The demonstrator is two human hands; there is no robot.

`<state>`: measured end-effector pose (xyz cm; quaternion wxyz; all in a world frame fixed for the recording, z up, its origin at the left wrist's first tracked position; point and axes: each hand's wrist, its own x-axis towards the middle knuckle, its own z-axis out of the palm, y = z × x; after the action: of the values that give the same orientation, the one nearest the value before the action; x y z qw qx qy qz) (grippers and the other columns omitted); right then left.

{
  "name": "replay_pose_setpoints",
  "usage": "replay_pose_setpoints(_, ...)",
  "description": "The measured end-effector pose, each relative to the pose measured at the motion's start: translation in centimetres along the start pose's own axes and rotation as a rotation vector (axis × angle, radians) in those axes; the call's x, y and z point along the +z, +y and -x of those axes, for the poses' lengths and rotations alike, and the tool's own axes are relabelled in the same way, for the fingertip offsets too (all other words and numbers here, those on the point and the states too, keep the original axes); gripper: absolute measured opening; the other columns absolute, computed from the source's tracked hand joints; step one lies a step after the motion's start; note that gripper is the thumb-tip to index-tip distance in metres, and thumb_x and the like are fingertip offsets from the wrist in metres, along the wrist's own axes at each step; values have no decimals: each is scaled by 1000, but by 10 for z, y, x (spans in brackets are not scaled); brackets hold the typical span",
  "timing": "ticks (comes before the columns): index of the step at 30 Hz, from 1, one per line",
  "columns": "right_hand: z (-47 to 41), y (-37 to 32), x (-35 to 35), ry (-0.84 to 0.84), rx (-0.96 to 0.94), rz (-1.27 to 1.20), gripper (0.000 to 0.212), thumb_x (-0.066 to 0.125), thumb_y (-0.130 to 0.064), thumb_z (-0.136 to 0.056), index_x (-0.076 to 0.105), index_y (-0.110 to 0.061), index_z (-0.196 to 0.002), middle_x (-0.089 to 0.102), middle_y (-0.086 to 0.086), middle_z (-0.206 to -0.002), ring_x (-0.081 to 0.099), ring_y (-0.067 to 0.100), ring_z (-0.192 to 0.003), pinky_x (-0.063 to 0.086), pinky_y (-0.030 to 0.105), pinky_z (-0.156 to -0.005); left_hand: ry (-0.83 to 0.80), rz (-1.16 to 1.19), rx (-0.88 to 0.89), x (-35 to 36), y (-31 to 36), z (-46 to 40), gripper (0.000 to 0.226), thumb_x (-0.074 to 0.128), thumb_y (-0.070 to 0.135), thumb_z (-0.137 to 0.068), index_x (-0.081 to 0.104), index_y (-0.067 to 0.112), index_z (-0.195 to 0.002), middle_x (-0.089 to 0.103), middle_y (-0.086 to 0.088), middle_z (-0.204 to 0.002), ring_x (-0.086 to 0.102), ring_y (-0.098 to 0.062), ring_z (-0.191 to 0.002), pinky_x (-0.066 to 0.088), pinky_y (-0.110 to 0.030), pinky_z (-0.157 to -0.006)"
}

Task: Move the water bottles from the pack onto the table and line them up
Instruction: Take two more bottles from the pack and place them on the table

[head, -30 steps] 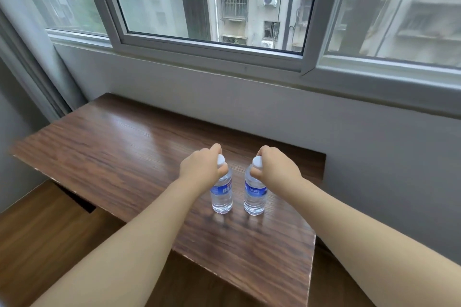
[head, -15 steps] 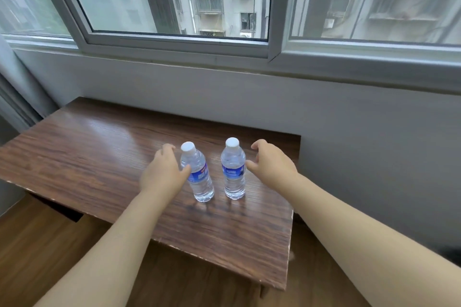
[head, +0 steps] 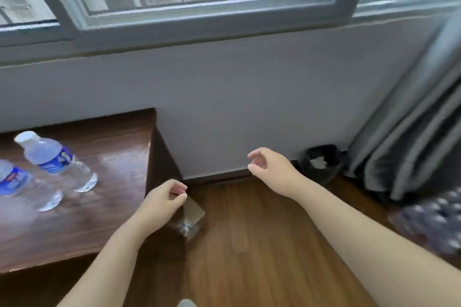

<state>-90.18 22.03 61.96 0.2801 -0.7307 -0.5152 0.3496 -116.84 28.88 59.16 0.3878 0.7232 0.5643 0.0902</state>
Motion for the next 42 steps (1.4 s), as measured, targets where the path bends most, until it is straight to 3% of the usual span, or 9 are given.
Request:
replay_pose_setpoints(4, 77, 105, -75, 196, 164, -186, 19, 59, -24, -91, 61, -26, -110, 65, -5, -101, 66, 14, -91, 48, 20, -80, -213, -21, 126, 93, 82, -11, 13, 60, 25, -92, 62, 32, -102, 67, 13, -103, 62, -3, -98, 49, -30, -94)
replay_pose_setpoints(10, 187, 223, -156, 541, 429, -422, 16, 61, -23, -90, 62, -28, -105, 69, -1, -101, 69, 12, -90, 52, 25, -84, -441, -7, 328, 209, 215, -26, 16, 61, 23, -91, 62, 29, -106, 69, 13, -104, 63, -2, -100, 46, -20, -88)
replay_pose_setpoints(13, 231, 266, -184, 703, 528, -515, 19, 62, -21, -90, 62, -24, -109, 69, 2, -102, 69, 7, -86, 50, 21, -81, -536, 14, 402, 263, 280, -39, 19, 61, 21, -91, 64, 25, -109, 71, 9, -105, 65, -7, -101, 49, -30, -95)
replay_pose_setpoints(16, 262, 304, -208, 856, 606, -584, 18, 59, -17, -92, 61, -21, -110, 70, 2, -101, 69, 9, -87, 52, 26, -87, -633, 40, 450, 317, 336, -54, 20, 62, 19, -91, 65, 24, -110, 72, 8, -104, 66, -9, -101, 49, -39, -98)
replay_pose_setpoints(23, 283, 387, -275, 1138, 760, -682, 16, 57, -13, -93, 62, -23, -105, 72, 2, -98, 70, 10, -84, 53, 33, -91, -845, 36, 468, 444, 447, -111, 18, 62, 21, -91, 66, 27, -107, 73, 6, -102, 67, -10, -101, 49, -45, -99)
replay_pose_setpoints(32, 270, 468, -367, 1260, 868, -730, 18, 55, -14, -95, 63, -22, -109, 71, -2, -99, 69, 8, -87, 52, 31, -91, -967, -83, 500, 570, 587, -167, 16, 64, 20, -89, 65, 23, -105, 72, 1, -102, 67, -19, -99, 49, -42, -98)
replay_pose_setpoints(36, 266, 522, -405, 1268, 893, -741, 18, 54, -13, -95, 64, -22, -108, 72, -2, -98, 70, 7, -86, 52, 30, -89, -986, -97, 474, 623, 618, -178, 15, 64, 20, -89, 63, 26, -103, 70, -1, -103, 65, -18, -100, 50, -30, -89)
replay_pose_setpoints(42, 242, 627, -464, 1201, 920, -755, 17, 54, -8, -95, 63, -16, -106, 70, 0, -95, 68, 0, -76, 52, 24, -83, -887, -170, 422, 714, 640, -208, 21, 66, 31, -86, 62, 30, -106, 69, 3, -105, 64, -15, -102, 48, -41, -98)
